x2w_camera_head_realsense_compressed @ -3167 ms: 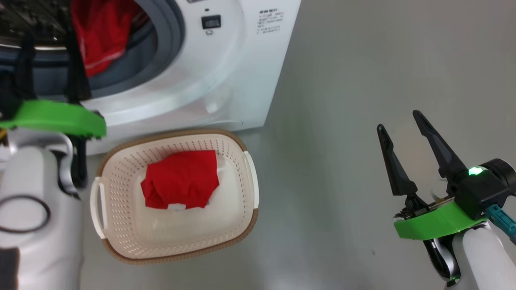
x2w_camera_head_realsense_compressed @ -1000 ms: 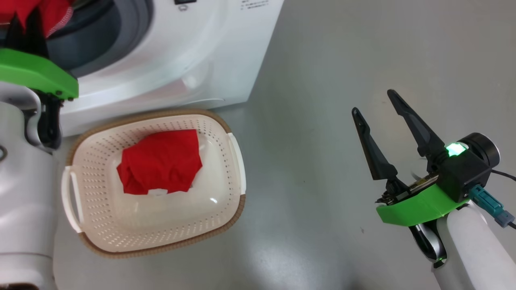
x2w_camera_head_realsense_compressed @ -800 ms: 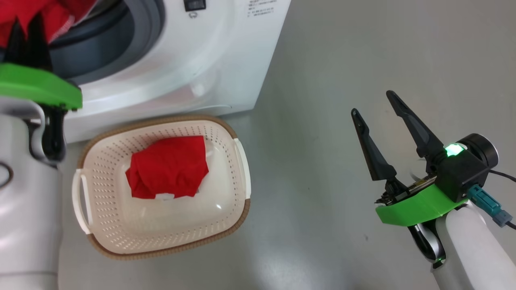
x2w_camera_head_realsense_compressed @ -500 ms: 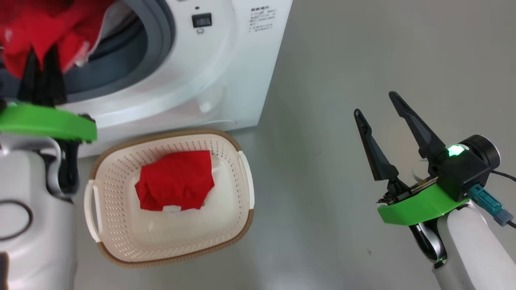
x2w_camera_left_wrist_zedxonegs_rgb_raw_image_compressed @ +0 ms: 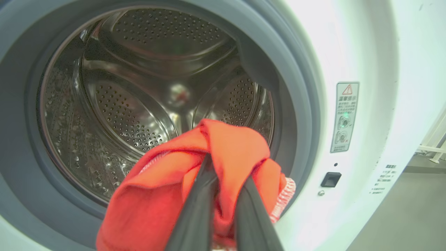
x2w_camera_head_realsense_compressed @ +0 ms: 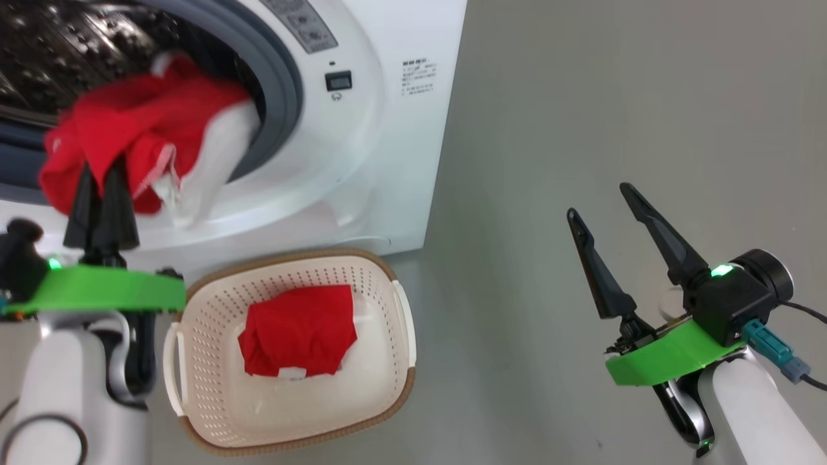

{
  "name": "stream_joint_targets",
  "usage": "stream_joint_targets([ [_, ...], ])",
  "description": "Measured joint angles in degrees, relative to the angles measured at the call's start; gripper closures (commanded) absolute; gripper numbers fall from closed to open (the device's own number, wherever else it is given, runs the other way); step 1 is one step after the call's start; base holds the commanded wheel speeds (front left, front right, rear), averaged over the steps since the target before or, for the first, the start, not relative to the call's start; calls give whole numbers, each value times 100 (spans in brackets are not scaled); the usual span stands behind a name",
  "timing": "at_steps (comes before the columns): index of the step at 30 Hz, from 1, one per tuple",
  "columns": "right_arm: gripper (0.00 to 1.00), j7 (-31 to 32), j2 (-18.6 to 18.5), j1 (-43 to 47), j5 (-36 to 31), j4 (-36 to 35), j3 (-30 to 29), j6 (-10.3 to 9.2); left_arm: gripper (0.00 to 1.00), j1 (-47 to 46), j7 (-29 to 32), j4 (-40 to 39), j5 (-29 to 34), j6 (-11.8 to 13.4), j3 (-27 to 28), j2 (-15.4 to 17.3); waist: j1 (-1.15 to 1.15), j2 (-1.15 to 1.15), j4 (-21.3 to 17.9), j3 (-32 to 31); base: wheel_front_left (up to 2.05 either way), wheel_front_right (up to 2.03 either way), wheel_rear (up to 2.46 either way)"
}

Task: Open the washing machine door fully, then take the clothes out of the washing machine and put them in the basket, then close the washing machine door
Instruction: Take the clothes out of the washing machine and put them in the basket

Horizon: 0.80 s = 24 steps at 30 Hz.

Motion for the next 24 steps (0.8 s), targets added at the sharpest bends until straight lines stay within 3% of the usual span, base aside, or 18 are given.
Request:
stream_joint_targets([
  [16, 0, 0, 4, 261, 1, 22, -20, 0, 100, 1350, 199, -1952, 57, 281, -309, -207, 0, 0, 26, -488, 0, 0, 0],
  [24, 0, 0, 18, 325, 1, 1, -40, 0, 100, 1674, 398, -2053, -13, 424, -594, -275, 0, 0, 48, -326, 0, 0, 0],
])
